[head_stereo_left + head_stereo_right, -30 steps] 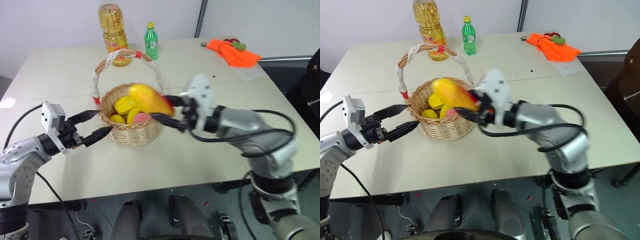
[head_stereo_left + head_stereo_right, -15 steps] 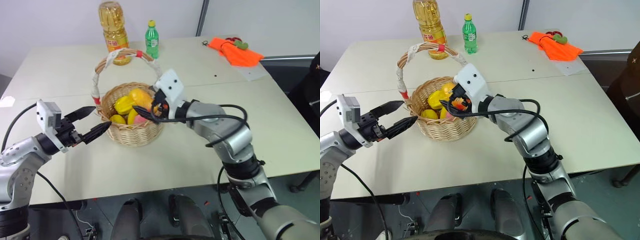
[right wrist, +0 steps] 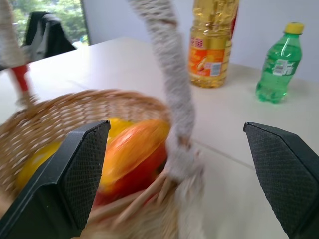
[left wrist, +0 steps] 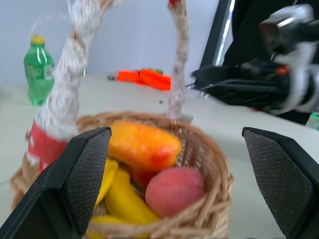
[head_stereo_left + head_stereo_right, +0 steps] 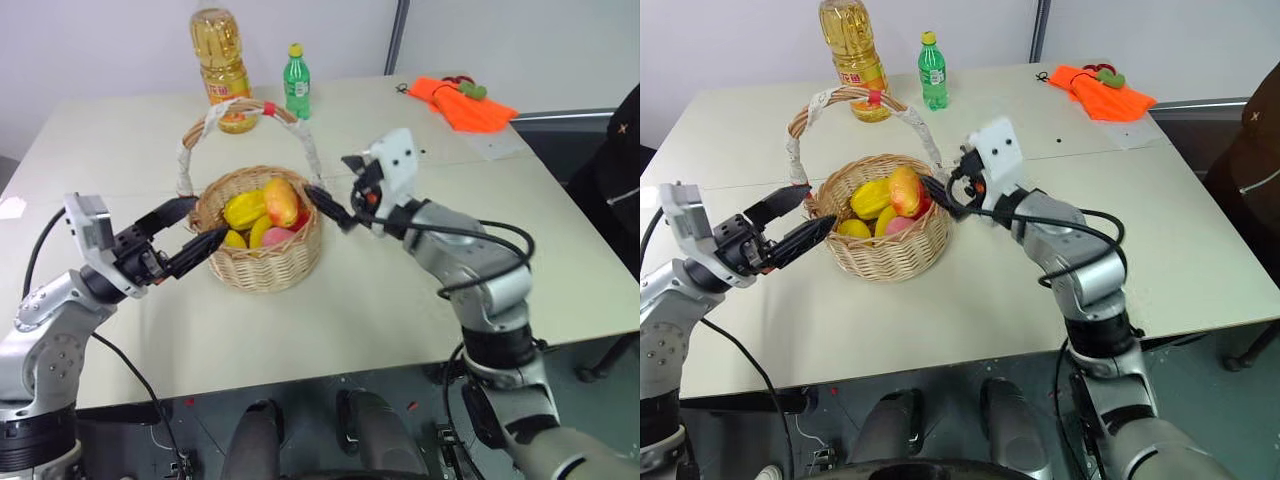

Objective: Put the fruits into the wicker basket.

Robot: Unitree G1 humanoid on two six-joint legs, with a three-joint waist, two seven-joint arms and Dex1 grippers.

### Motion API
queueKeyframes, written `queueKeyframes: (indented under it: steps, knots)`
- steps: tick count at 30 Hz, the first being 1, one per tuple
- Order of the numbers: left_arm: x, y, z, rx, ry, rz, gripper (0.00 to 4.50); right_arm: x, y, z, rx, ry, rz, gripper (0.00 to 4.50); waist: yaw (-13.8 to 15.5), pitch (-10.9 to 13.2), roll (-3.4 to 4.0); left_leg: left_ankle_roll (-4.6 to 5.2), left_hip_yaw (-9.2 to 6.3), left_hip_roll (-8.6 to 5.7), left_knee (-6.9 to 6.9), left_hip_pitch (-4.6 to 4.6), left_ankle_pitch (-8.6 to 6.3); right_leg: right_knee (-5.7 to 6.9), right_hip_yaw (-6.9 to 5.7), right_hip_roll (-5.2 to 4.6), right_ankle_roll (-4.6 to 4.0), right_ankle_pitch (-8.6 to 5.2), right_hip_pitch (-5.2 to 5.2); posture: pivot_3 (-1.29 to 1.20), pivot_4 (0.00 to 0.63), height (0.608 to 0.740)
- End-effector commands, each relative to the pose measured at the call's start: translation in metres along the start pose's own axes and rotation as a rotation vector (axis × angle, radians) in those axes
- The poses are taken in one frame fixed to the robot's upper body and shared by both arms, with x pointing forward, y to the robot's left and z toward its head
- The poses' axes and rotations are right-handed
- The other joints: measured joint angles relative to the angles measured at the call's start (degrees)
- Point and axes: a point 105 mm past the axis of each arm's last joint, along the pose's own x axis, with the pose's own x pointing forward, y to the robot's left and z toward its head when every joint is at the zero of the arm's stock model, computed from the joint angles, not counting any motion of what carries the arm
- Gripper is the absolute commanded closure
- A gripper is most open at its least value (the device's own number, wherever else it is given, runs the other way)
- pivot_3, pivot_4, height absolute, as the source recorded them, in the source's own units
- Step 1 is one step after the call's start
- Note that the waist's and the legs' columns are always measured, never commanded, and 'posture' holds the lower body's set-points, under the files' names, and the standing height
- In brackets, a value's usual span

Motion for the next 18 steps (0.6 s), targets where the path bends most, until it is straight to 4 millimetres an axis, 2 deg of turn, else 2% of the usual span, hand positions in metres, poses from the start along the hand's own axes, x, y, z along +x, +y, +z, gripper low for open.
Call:
queueKeyframes:
  steps: [1, 5, 6, 8, 13, 15, 17, 18]
  knots:
    - [0.005, -0.009, 0.013, 0.038, -0.049, -0.026, 0.00, 0.009, 0.000, 0.010, 0.001, -0.057, 0.003, 0.92, 0.02, 0.00, 0.00, 0.00, 0.01, -0.01, -0.01, -0.02, 0.00, -0.01, 0.00, -0.02, 0.14, 0.03, 0.00, 0.00, 0.150, 0.740]
    - [0.006, -0.014, 0.012, 0.032, -0.053, -0.027, 0.00, 0.010, 0.003, 0.008, 0.025, -0.064, 0.020, 2.88, 0.13, 0.00, 0.00, 0.01, 0.01, -0.02, -0.03, -0.10, -0.01, -0.03, 0.00, -0.07, 0.23, -0.01, -0.02, 0.00, 0.150, 0.740]
    - [0.006, -0.015, 0.012, 0.029, -0.052, -0.027, 0.00, 0.010, 0.003, 0.008, 0.029, -0.069, 0.019, 3.54, 0.12, 0.00, 0.00, 0.01, 0.01, -0.02, -0.03, -0.10, -0.01, -0.04, 0.00, -0.08, 0.23, -0.01, -0.02, 0.00, 0.150, 0.740]
    - [0.005, -0.017, 0.010, 0.020, -0.049, -0.028, 0.00, 0.005, -0.003, 0.013, 0.045, -0.095, -0.010, 4.48, 0.11, 0.00, 0.00, 0.01, 0.00, -0.02, -0.02, -0.09, -0.01, -0.03, 0.00, -0.07, 0.22, -0.01, -0.02, 0.00, 0.150, 0.740]
    - [0.007, -0.021, 0.006, 0.004, -0.039, -0.043, 0.00, -0.027, -0.032, 0.030, 0.039, -0.183, -0.120, 4.48, 0.37, 0.01, 0.01, 0.01, -0.01, -0.03, 0.00, -0.07, -0.01, -0.01, -0.01, -0.06, 0.12, -0.06, -0.01, 0.00, 0.150, 0.740]
    - [0.010, -0.023, 0.004, -0.002, -0.038, -0.056, 0.00, -0.049, -0.058, 0.032, 0.022, -0.195, -0.236, 4.48, 0.58, 0.01, 0.01, 0.01, -0.01, -0.06, 0.01, -0.08, -0.01, -0.03, -0.01, -0.08, 0.07, -0.09, 0.00, 0.00, 0.150, 0.740]
    - [0.013, -0.026, 0.002, -0.013, -0.041, -0.072, 0.00, -0.085, -0.105, 0.030, -0.017, -0.176, -0.452, 4.48, 1.00, 0.01, 0.01, 0.01, -0.01, -0.10, 0.02, -0.09, -0.01, -0.05, 0.00, -0.11, 0.05, -0.11, 0.02, 0.00, 0.150, 0.740]
    - [0.015, -0.027, 0.001, -0.018, -0.041, -0.078, 0.00, -0.099, -0.122, 0.029, -0.038, -0.161, -0.535, 4.48, 1.34, 0.01, 0.01, 0.01, -0.01, -0.12, 0.03, -0.09, -0.01, -0.08, 0.00, -0.12, 0.04, -0.11, 0.04, 0.00, 0.150, 0.740]
